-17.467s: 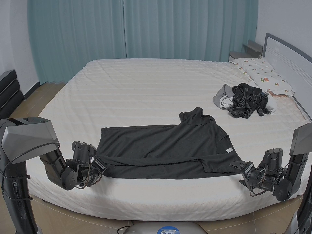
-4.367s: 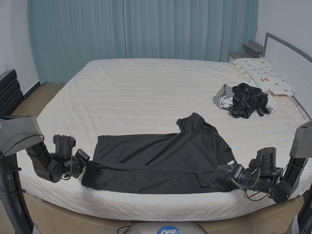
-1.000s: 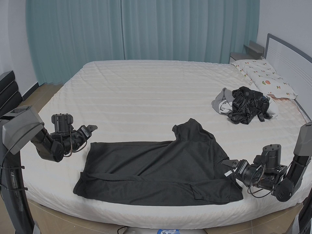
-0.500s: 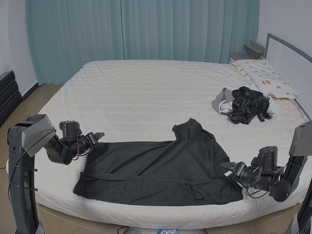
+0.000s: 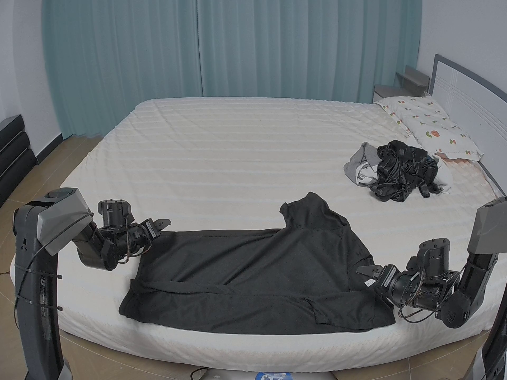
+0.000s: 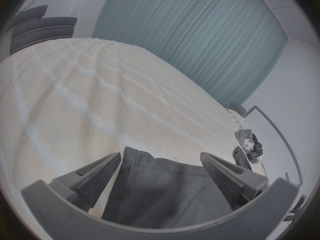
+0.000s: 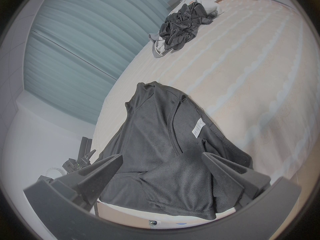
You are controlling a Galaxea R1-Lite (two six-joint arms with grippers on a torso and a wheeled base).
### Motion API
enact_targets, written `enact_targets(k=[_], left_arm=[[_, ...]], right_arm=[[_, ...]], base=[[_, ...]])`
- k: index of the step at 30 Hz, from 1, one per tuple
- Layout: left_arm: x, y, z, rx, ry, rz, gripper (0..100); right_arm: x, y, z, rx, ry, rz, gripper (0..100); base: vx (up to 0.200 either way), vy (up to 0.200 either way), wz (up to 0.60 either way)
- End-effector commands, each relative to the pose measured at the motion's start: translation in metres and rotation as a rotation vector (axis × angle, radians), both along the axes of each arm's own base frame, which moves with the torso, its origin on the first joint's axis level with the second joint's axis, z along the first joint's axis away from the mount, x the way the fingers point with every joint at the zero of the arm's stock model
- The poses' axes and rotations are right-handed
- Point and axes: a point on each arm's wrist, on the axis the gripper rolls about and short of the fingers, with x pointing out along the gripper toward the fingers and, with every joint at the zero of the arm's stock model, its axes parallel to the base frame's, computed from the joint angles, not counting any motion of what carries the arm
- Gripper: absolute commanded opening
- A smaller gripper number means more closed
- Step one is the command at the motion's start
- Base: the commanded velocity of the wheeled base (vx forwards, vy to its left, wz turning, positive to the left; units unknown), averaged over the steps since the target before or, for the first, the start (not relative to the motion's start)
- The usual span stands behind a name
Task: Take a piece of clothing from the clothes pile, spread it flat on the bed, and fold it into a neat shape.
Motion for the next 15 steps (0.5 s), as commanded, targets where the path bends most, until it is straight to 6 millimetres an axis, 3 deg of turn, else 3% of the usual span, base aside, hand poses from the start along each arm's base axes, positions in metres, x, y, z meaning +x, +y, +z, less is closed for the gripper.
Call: enact_targets(k=[1,6,7,15], left_arm=[[0.0010,0.0010,-0.0029,-0.002,0.002,0.003,100],[0.0029,0.0017,-0.0071,-0.004,0.003,0.005,100],[0.0032,0.0016,-0.0068,-0.006,0.002,0.004,0],[0.0027,0.0025,-0.0061,-0.009,0.003,0.015,0]], right_arm=[[0.0000,0.0005,-0.0003,0.000,0.000,0.002,100],[-0.0001,0.0009,-0.0007,0.000,0.002,0.004,100],[-0.0001,0.0009,-0.0007,0.000,0.002,0.004,100],[0.0007,-0.0001,-0.0029,-0.002,0.009,0.000,100]], base=[[0.000,0.000,0.00],[0.000,0.000,0.00],[0.000,0.000,0.00],[0.000,0.000,0.00]])
